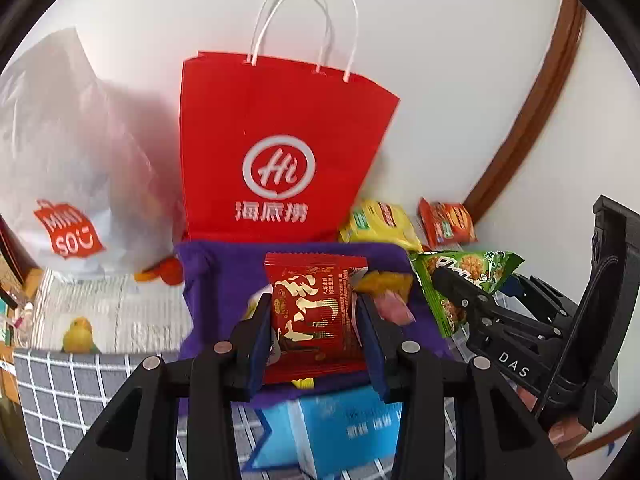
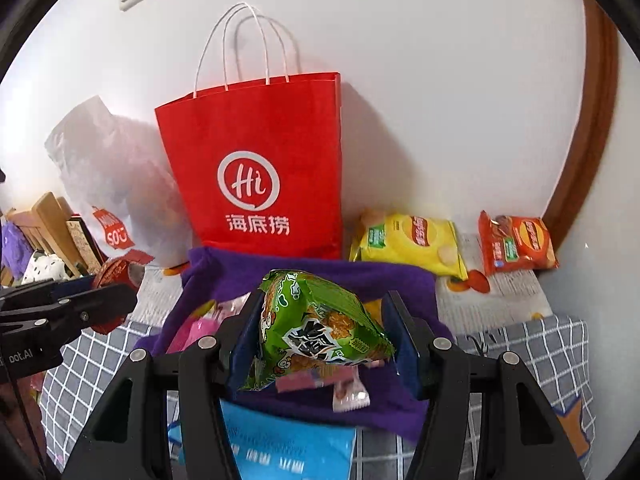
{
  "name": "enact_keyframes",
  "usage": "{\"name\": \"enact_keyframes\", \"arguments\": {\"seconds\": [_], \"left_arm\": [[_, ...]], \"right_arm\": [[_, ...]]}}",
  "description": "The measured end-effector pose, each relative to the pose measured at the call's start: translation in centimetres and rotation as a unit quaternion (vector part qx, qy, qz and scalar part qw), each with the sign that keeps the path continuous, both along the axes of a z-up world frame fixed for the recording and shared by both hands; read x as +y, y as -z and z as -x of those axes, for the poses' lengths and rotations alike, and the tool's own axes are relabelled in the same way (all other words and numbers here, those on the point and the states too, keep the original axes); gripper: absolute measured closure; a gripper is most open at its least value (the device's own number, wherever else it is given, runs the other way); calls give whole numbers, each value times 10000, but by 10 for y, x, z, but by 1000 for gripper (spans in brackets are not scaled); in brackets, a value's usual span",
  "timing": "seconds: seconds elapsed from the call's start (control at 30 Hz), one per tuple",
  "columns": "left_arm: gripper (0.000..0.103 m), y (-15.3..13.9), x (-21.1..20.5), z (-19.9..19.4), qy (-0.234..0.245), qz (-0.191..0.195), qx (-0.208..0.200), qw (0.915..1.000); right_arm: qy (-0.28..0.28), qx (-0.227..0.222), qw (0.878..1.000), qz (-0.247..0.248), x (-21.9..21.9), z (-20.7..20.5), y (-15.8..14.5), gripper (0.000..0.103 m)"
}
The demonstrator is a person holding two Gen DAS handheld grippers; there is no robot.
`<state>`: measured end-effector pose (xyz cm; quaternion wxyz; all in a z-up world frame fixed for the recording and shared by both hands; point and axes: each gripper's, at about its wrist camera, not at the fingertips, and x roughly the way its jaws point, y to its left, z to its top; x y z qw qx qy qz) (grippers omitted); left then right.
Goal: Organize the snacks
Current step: 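Carry the green bag with the right tool while the left tool carries the red packet to the towel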
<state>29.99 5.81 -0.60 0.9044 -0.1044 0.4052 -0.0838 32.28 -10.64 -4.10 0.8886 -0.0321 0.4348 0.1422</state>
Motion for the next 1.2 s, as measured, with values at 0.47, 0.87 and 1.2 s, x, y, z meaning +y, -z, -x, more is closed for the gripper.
{"name": "enact_keyframes", "arguments": {"seconds": [0.47, 0.87, 1.2], "left_arm": [[64, 43, 17, -43, -99, 4, 257, 9996], [64, 51, 35, -49, -210, 147, 447, 9987], [64, 52, 52, -51, -373, 322, 488, 9976]], "right_arm": [[-146, 147, 9997, 96, 3, -43, 46, 44], [-167, 516, 9983, 224, -5, -56, 77, 44], [-340, 651, 9968, 304, 4, -54, 84, 44]]}}
